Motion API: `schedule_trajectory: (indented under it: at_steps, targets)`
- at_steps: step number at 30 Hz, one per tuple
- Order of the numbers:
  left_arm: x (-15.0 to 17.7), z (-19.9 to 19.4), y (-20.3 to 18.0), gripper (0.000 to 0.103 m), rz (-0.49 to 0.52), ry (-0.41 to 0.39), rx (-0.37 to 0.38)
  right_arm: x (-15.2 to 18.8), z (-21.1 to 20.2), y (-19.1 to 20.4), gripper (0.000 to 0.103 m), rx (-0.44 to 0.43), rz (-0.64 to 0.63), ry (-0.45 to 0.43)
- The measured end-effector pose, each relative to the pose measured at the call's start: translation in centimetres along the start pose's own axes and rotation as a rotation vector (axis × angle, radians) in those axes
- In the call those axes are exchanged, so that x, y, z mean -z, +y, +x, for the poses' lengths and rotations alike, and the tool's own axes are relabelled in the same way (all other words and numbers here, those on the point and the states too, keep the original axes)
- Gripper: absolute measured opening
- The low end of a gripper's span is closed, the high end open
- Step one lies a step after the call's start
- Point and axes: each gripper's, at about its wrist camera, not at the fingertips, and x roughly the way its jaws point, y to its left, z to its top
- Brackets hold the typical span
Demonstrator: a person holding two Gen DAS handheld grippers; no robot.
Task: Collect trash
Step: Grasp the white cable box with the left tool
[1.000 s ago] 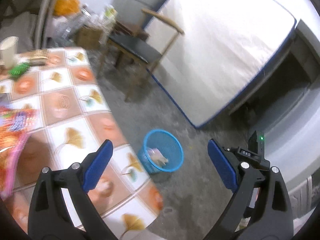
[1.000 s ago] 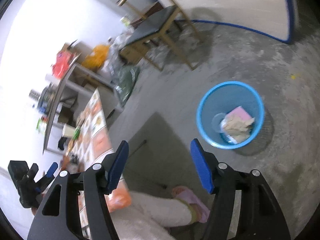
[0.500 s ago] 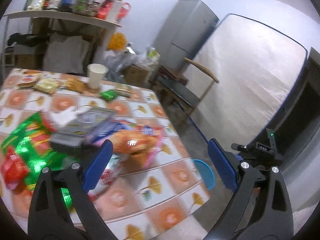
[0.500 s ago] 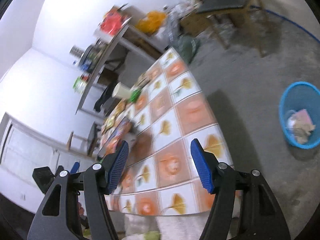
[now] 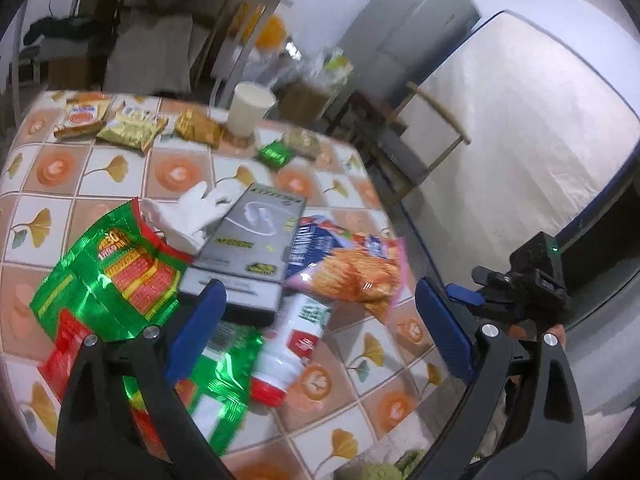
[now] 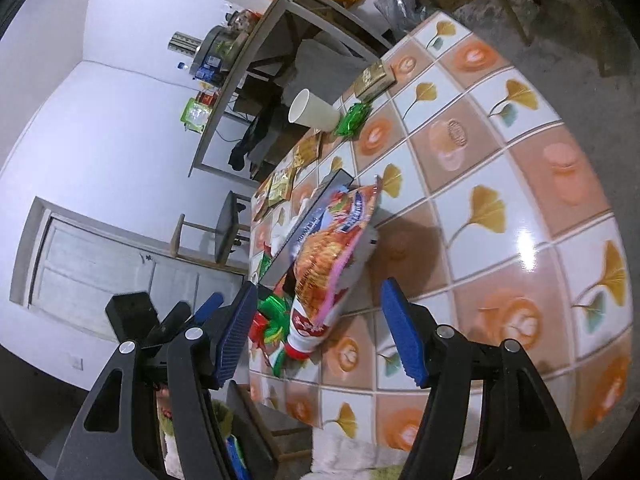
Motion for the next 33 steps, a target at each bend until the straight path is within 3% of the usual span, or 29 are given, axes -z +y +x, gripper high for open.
schedule_trajectory:
  at_steps: [7, 11, 16, 24, 33]
  targets:
    - [-3.1, 5.1, 1.1, 0.091, 0.064, 0.165, -0.064, -1.5, 3.5, -0.7, 0.063, 0.017, 0.069, 0.029]
    - [-4.4, 7.0, 1.6, 0.091, 0.094, 0.193, -0.098, -1.8, 4.5, -1.3, 0.063, 0.017, 0.095, 0.043]
    - [-5.0, 10.1, 1.9, 0.091, 0.129, 0.287, -0.106, -2.5, 5.7, -2.0, 0.063, 0.013, 0.112, 0.064]
    - [-5.6, 13.4, 2.5, 0.091, 0.155, 0.351, -0.172, -3.3, 7.2, -2.6, 0.059, 0.001, 0.125, 0.097]
    - [-6.2, 15.0, 3.4, 0.091, 0.142, 0.388, -0.195, -3.7, 8.8, -2.6, 0.046, -0.020, 0.130, 0.132]
